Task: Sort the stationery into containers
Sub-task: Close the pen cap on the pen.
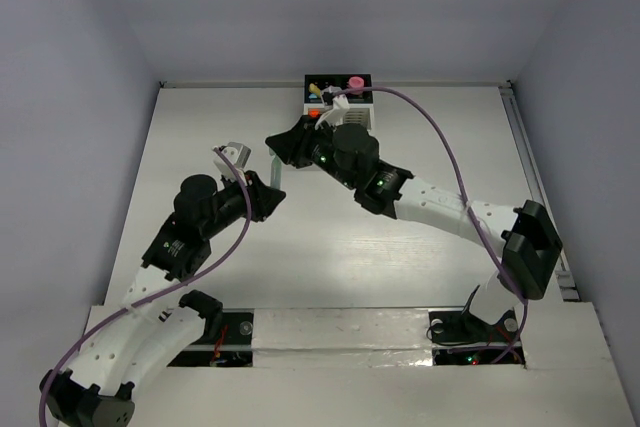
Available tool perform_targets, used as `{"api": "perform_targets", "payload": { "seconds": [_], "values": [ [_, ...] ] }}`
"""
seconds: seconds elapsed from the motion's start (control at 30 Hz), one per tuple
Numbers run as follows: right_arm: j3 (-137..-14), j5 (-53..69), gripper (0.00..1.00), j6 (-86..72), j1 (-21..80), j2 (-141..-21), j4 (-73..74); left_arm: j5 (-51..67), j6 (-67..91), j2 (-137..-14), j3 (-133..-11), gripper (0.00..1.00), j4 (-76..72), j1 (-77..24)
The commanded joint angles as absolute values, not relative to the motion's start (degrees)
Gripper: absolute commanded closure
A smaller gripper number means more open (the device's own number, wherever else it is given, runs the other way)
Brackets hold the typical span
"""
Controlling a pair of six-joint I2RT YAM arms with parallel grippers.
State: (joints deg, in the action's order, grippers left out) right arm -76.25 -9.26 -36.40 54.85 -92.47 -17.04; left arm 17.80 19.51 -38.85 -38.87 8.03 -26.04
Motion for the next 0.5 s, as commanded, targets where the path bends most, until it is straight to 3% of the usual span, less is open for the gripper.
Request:
{"api": "perform_targets", "payload": {
  "seconds": [0.0,0.47],
  "values": [
    [-77.8,-10.5,1.00,-36.0,55.7,-92.0,-19.5,17.1,19.0,-37.7,-38.3,1.00,6.9,-26.3],
    [-75.9,-15.1,1.00,-34.3,58.4,-91.1,-19.8,11.3,19.6,-35.8,-38.8,1.00,8.1,-26.3]
  ]
}}
